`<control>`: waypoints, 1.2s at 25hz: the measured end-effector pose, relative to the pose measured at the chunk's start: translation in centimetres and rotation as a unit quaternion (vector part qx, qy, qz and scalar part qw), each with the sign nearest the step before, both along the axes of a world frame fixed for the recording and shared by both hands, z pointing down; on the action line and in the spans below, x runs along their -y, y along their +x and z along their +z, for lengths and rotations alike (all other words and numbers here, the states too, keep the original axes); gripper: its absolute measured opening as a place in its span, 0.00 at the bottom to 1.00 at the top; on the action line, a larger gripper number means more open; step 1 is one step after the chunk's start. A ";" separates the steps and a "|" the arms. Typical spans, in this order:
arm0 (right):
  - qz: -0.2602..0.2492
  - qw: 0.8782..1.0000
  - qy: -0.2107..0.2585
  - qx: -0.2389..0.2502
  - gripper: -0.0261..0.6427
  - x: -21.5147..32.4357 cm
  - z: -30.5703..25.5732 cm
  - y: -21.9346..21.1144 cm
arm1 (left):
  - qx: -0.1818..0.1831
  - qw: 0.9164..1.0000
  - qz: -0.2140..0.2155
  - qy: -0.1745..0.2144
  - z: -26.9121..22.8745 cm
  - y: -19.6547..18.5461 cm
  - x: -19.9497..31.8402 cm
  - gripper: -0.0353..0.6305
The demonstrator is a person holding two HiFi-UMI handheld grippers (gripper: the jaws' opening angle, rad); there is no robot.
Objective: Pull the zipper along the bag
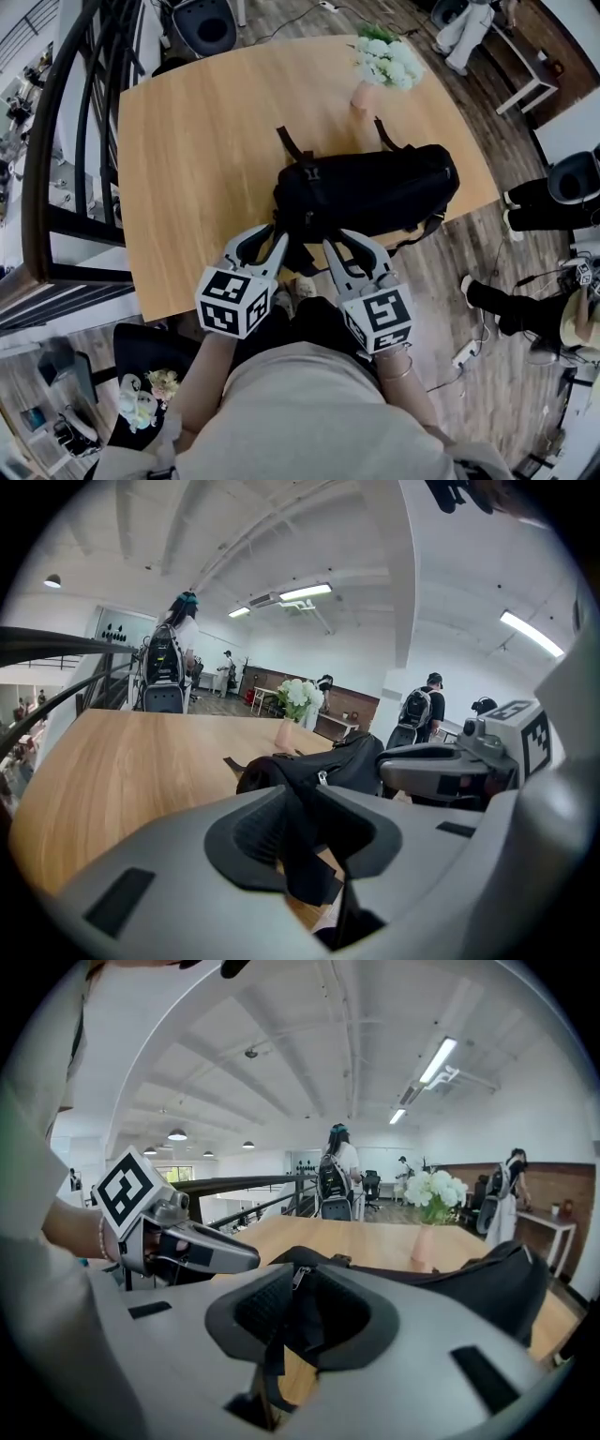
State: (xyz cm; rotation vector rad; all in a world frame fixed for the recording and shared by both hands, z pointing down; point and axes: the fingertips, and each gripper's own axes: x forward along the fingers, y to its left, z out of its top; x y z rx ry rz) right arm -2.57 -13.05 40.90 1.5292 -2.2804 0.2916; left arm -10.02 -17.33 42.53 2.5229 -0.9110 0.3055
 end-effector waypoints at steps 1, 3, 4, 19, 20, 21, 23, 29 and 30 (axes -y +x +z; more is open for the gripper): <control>-0.001 1.000 0.000 0.001 0.14 0.3 -0.1 0.2 | 0.001 1.000 -0.002 -0.004 0.2 0.0 0.2 0.19; -0.004 1.000 0.003 -0.003 0.14 0.8 -0.2 0.6 | 0.003 1.000 -0.001 -0.012 0.4 0.2 0.3 0.20; -0.009 1.000 0.005 -0.008 0.14 1.0 -0.2 0.7 | 0.003 1.000 0.003 -0.015 0.5 0.3 0.2 0.21; -0.133 0.971 0.016 -0.197 0.21 2.5 2.3 -2.0 | -0.017 0.995 0.012 -0.094 3.8 1.2 0.5 0.30; -0.142 0.968 0.018 -0.207 0.22 2.5 2.4 -2.1 | -0.017 0.995 0.013 -0.099 4.0 1.3 0.5 0.29; -0.150 0.965 0.019 -0.215 0.23 2.6 2.6 -2.2 | -0.020 0.994 0.014 -0.104 4.2 1.4 0.5 0.26; -0.165 0.958 0.024 -0.232 0.25 2.6 2.8 -2.4 | -0.026 0.994 0.015 -0.105 4.2 1.6 0.5 0.23; -0.209 0.931 0.052 -0.295 0.27 2.8 3.4 -2.9 | -0.046 0.995 0.013 -0.090 3.3 1.9 0.4 0.14; -0.213 0.928 0.055 -0.301 0.27 2.8 3.4 -3.1 | -0.048 0.995 0.012 -0.089 3.2 1.9 0.4 0.13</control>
